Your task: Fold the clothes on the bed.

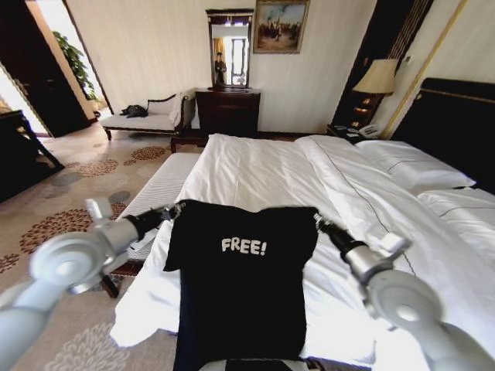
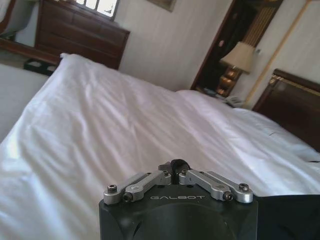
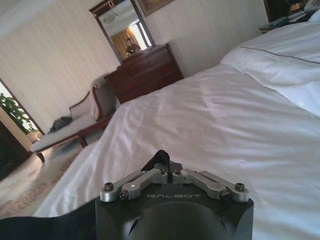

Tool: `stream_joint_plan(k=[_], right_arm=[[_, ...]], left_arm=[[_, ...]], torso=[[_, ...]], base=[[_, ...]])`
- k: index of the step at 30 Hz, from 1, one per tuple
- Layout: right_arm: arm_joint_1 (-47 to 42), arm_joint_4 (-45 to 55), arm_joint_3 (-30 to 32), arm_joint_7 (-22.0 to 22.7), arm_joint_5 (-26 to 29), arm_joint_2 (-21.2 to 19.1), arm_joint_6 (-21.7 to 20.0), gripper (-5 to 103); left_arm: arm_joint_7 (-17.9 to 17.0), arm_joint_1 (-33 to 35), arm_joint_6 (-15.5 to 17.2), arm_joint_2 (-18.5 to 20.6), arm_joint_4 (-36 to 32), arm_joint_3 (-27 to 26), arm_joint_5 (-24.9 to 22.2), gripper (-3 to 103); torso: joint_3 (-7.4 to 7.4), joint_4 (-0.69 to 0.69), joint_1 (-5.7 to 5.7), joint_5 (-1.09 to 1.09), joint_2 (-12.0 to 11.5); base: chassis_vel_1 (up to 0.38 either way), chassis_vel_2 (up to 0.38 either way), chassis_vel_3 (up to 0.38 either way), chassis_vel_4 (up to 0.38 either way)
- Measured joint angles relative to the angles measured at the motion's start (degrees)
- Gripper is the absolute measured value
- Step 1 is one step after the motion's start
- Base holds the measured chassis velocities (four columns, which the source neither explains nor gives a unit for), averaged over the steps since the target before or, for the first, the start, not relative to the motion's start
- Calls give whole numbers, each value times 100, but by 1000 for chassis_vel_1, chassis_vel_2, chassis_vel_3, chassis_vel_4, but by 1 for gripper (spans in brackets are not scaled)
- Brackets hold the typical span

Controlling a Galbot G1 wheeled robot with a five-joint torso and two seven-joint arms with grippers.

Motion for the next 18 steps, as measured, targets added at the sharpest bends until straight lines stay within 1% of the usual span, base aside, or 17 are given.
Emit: stream_joint_plan(k=[1,2,5,6,7,10,11,14,15,18], right_arm=[[57,-119,-97,-67,-92,-13,12,0],[57,-119,-97,-67,-92,-13,12,0],[381,-546,-503,-317,-353,-54,137,0],[381,-546,-503,-317,-353,-54,137,0],[500,-669,-623,-402,-404,-54,205,0],[1229,-1340,-1211,-707,-594,28,589,0],[1229,-1340,-1211,-707,-594,28,589,0],[1925,-2115,-1737,-840,-680,193,786,0],[1925,-2115,-1737,-840,-680,193,786,0],[2510,-2900,-2253,-971,-870,407,923,0]], left_arm=[[33,-61,-14,-41,139,118,121,2],[33,-61,-14,-41,139,118,121,2],[57,-495,-51,-227,683,583,386,2],[57,-495,-51,-227,683,583,386,2],[52,-619,-56,-271,808,693,413,2],[34,-1329,-126,-539,1493,1298,575,2],[34,-1329,-126,-539,1493,1298,575,2],[117,-1978,-288,-867,2248,1872,832,2],[117,-1978,-288,-867,2248,1872,832,2],[201,-2502,-465,-1272,3054,2340,1039,2]], torso=[[0,1,0,0,0],[0,1,0,0,0],[0,1,0,-2,0],[0,1,0,-2,0],[0,0,0,-3,0],[0,2,0,-1,0],[0,2,0,-1,0],[0,1,0,-1,0],[0,1,0,-1,0],[1,0,1,-1,0]], base=[[0,0,0,0],[0,0,0,0],[0,0,0,0],[0,0,0,0],[0,0,0,0],[0,0,0,0],[0,0,0,0],[0,0,0,0],[0,0,0,0],[0,0,0,0]])
